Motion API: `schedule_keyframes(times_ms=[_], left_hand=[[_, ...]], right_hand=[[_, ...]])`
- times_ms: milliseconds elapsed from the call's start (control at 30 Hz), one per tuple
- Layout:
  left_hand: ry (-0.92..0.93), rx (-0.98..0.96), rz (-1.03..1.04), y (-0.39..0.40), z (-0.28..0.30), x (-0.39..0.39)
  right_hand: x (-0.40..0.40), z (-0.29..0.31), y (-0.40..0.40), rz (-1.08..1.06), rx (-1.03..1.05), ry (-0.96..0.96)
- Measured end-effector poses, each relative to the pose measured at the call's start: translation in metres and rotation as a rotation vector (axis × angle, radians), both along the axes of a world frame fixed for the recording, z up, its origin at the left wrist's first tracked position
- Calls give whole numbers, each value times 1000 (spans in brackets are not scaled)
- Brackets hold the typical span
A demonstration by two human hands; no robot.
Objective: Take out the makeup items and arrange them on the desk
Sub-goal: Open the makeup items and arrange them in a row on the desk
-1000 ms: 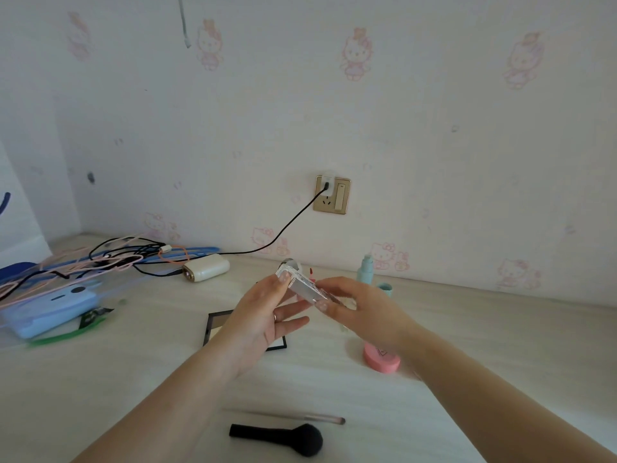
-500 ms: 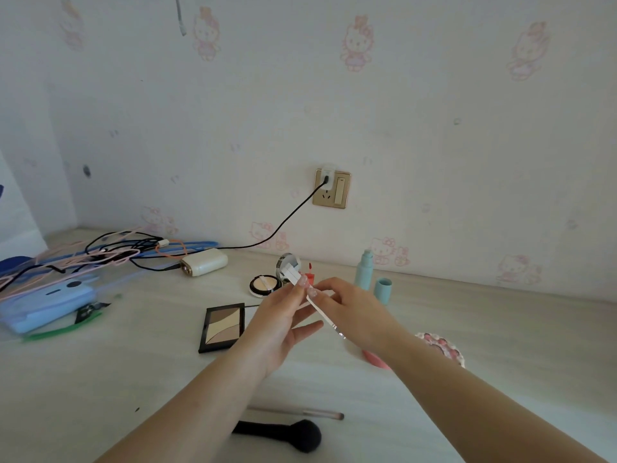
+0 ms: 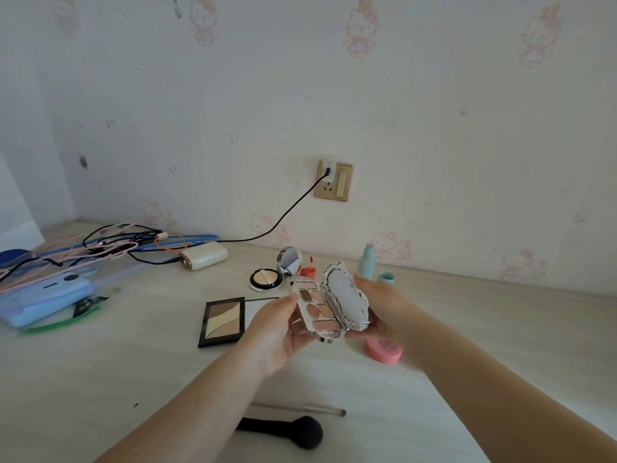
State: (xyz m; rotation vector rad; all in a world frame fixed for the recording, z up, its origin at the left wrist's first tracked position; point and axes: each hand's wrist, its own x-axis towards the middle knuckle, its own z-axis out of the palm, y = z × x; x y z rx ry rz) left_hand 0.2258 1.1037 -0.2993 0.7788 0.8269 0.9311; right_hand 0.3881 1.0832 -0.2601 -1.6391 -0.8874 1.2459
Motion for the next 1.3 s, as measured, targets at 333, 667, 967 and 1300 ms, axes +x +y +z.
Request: schedule_keyframes(times_ms=[333, 667, 967, 1300], left_hand=[[357, 157, -156, -9, -22, -9], [690, 291, -238, 2, -28, -25], [510, 181, -150, 0, -32, -27], [554, 176, -181, 8, -40, -36]], right_hand=[[4, -24, 19, -32, -37, -124], [-10, -44, 21, 60, -100, -175], [-9, -54, 32, 64, -99, -251], [-11, -60, 37, 96, -21, -408]])
